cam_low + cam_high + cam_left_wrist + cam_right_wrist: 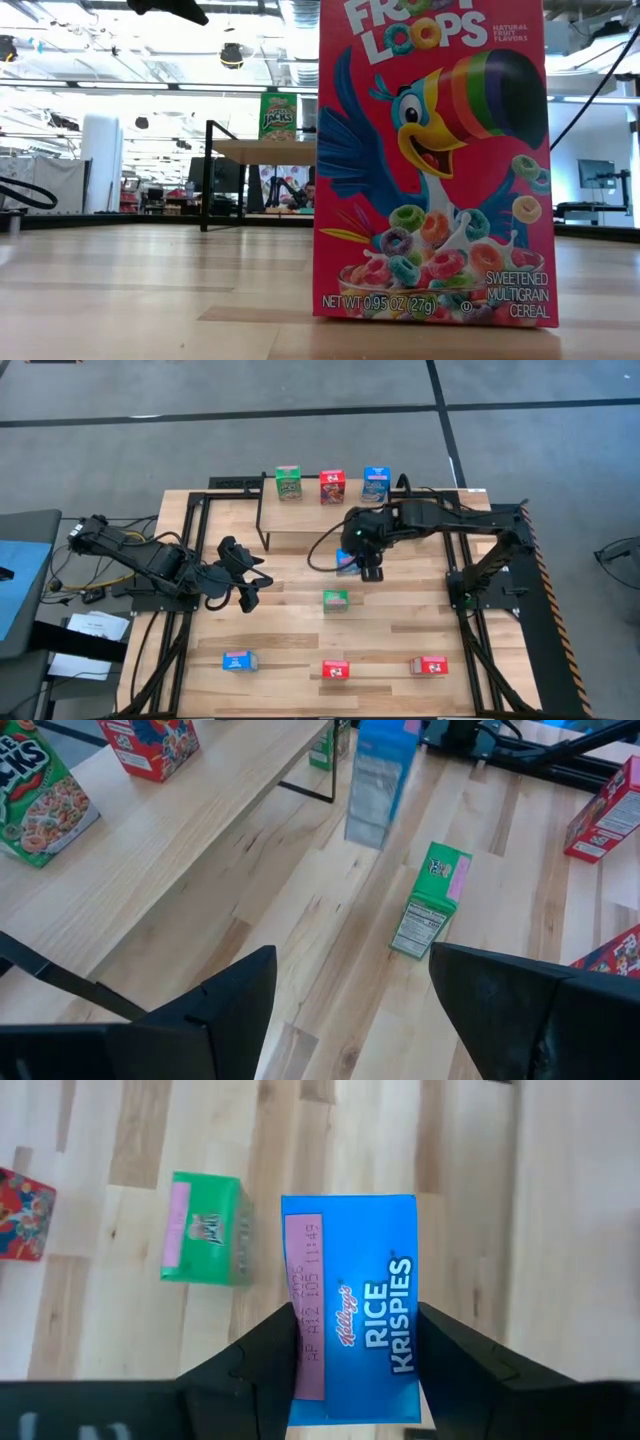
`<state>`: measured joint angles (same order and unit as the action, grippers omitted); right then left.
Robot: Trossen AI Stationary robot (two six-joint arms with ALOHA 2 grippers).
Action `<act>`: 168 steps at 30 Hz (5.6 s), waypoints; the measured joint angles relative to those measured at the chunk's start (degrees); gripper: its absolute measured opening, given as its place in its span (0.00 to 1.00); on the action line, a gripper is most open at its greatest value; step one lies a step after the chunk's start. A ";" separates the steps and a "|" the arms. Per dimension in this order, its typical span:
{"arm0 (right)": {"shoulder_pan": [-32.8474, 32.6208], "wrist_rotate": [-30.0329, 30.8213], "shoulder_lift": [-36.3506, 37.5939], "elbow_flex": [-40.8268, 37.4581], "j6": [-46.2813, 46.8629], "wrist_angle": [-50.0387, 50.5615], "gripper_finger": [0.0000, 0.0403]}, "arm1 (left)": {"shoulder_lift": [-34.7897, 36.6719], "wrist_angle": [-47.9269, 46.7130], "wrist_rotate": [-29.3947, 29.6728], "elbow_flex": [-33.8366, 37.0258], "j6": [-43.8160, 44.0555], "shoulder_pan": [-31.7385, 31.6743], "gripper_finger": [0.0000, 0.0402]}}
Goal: Stack cereal on shelf
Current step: Put the top blue cereal box on the shelf aligned with the other blue cereal box
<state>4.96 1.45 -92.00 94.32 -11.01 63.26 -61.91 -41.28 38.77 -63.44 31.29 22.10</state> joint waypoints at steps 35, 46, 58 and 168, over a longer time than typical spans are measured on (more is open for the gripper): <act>25.04 -0.53 9.41 0.00 -16.05 5.23 0.51 | 0.02 0.00 -0.01 0.00 1.22 0.00 0.63; 27.86 -5.03 8.25 0.00 -19.05 5.10 0.51 | 0.02 0.00 -0.01 0.00 1.32 -0.01 0.63; 27.07 -4.15 8.25 0.00 -21.11 3.78 0.51 | 0.02 -0.03 -0.01 0.00 1.07 -0.01 0.63; 29.34 -4.05 6.51 -0.02 -22.00 3.13 0.68 | 0.00 -0.42 -12.03 -0.02 0.63 -0.01 0.63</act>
<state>34.30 -2.60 -85.49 94.30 -33.02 66.39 -61.91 -41.69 26.74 -63.46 31.92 22.09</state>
